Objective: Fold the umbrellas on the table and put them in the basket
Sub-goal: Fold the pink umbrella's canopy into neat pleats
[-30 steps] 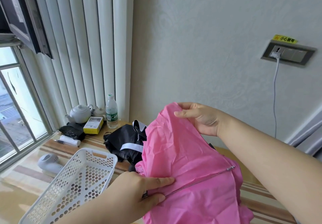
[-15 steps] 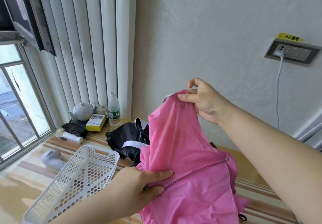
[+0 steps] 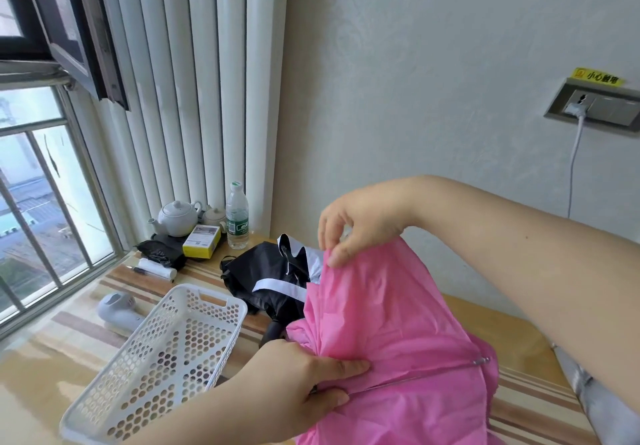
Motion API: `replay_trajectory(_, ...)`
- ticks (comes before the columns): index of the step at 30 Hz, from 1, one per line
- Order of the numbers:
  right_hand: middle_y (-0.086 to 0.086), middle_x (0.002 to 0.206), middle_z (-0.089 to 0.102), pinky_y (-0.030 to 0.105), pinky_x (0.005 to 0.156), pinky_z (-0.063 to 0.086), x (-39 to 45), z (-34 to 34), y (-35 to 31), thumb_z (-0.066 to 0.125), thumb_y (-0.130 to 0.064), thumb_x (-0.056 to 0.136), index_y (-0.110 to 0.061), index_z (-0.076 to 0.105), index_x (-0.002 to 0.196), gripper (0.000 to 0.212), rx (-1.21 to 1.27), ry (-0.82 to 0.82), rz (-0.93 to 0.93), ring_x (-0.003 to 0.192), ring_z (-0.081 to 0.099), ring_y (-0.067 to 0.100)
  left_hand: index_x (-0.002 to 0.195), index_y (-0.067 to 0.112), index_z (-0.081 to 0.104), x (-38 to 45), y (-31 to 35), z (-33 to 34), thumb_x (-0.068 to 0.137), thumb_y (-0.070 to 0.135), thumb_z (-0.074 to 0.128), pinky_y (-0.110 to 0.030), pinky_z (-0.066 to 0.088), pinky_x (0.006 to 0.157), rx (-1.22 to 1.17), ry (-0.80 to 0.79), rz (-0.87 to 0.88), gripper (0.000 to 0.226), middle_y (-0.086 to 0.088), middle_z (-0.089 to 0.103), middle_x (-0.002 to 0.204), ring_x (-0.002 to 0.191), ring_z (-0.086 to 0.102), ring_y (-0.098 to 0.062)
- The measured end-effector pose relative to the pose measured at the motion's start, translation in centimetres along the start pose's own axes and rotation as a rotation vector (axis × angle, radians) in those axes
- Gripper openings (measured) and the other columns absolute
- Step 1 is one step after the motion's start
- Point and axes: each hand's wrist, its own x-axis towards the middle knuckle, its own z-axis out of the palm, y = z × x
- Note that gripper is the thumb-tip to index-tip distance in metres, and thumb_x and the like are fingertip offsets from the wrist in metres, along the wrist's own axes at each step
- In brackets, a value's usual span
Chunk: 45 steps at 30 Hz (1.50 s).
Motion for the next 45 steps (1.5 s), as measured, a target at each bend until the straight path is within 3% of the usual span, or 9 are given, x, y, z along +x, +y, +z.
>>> replay_trajectory(6, -0.019, 0.059, 0.06, 0.012, 0.059, 0.043, 0.3, 0.9, 0.8, 0.068, -0.031, 0.089, -0.024, 0.066, 0.076, 0.014, 0.32, 0.162, -0.087, 0.056, 0.052, -0.005, 0.123, 0.049, 0.056, -0.5, -0.3, -0.3, 0.086, 0.052, 0.053, -0.005, 0.044, 0.07, -0.132, 0.035, 0.047, 0.038, 0.014, 0.065, 0.063, 0.066, 0.061, 0.001)
replay_trajectory(13, -0.014, 0.058, 0.061, 0.023, 0.062, 0.048, -0.4, 0.6, 1.2, 0.065, -0.044, 0.088, -0.025, 0.066, 0.065, 0.03, 0.221, 0.012, 0.068, 0.056, 0.055, 0.005, 0.119, 0.05, 0.06, -0.2, 0.3, 1.0, 0.084, 0.054, 0.053, -0.002, 0.04, 0.064, -0.141, 0.01, 0.078, 0.036, 0.016, 0.066, 0.064, 0.059, 0.058, 0.0)
replay_trajectory(20, -0.004, 0.061, 0.04, 0.029, 0.064, 0.031, 0.8, 2.8, 0.5, 0.036, -0.051, 0.099, -0.02, 0.032, 0.064, 0.047, -0.372, 0.484, -0.007, 0.064, 0.042, 0.021, 0.133, 0.052, 0.041, -0.2, 0.7, 1.1, 0.095, 0.055, 0.04, -0.013, 0.05, 0.072, -0.209, 0.044, 0.101, 0.039, 0.014, 0.066, 0.068, 0.066, 0.063, 0.001)
replay_trajectory(24, -0.004, 0.055, 0.036, 0.03, 0.061, 0.026, 1.5, 3.1, 1.4, 0.042, -0.053, 0.096, -0.019, 0.029, 0.058, 0.053, -0.168, 0.623, 0.01, 0.054, 0.036, 0.018, 0.131, 0.05, 0.047, 0.1, 1.1, 0.1, 0.094, 0.054, 0.043, -0.003, 0.042, 0.064, -0.261, 0.058, 0.096, 0.038, 0.01, 0.069, 0.072, 0.064, 0.063, -0.002)
replay_trajectory(27, -0.005, 0.052, 0.028, 0.03, 0.052, 0.025, 1.1, 2.0, 2.0, 0.051, -0.061, 0.084, -0.017, 0.029, 0.055, 0.057, 0.198, 0.439, -0.009, 0.05, 0.027, 0.014, 0.128, 0.051, 0.05, 0.2, 0.8, 0.2, 0.088, 0.049, 0.054, -0.008, 0.041, 0.057, -0.203, 0.075, 0.102, 0.04, 0.01, 0.065, 0.064, 0.058, 0.059, -0.002)
replay_trajectory(31, -0.011, 0.059, 0.058, 0.021, 0.058, 0.044, 0.0, 1.2, 2.7, 0.072, -0.051, 0.078, -0.019, 0.065, 0.069, 0.033, 0.237, 0.102, 0.053, 0.058, 0.054, 0.006, 0.133, 0.056, 0.038, 0.3, 0.7, 1.1, 0.092, 0.054, 0.046, -0.02, 0.052, 0.057, -0.216, 0.082, 0.083, 0.042, 0.007, 0.066, 0.064, 0.058, 0.063, -0.006)
replay_trajectory(34, -0.014, 0.063, 0.062, 0.016, 0.064, 0.044, 0.2, 1.8, 2.6, 0.067, -0.034, 0.089, -0.023, 0.068, 0.075, 0.017, 0.272, 0.167, -0.041, 0.06, 0.054, -0.001, 0.134, 0.055, 0.038, 0.3, 0.8, 1.3, 0.093, 0.057, 0.039, -0.021, 0.053, 0.057, -0.242, 0.068, 0.07, 0.041, 0.007, 0.067, 0.065, 0.062, 0.064, -0.007)
replay_trajectory(43, 0.001, 0.046, 0.052, 0.022, 0.049, 0.024, 2.4, 4.3, 2.4, 0.048, -0.049, 0.089, -0.017, 0.052, 0.06, 0.043, -0.544, 0.83, -0.296, 0.039, 0.043, 0.021, 0.129, 0.069, 0.03, 0.3, 1.4, 0.7, 0.092, 0.063, 0.037, -0.021, 0.051, 0.063, -0.421, 0.024, 0.021, 0.038, 0.0, 0.069, 0.068, 0.063, 0.066, -0.008)
replay_trajectory(45, 0.002, 0.068, 0.063, 0.025, 0.056, 0.031, 2.7, 4.0, 2.8, 0.046, -0.056, 0.09, -0.017, 0.061, 0.082, 0.042, -0.52, 0.663, -0.143, 0.062, 0.058, 0.022, 0.127, 0.07, 0.032, 0.3, 1.5, 1.0, 0.091, 0.062, 0.04, -0.025, 0.053, 0.065, -0.411, 0.031, 0.012, 0.038, 0.003, 0.068, 0.065, 0.062, 0.065, -0.005)
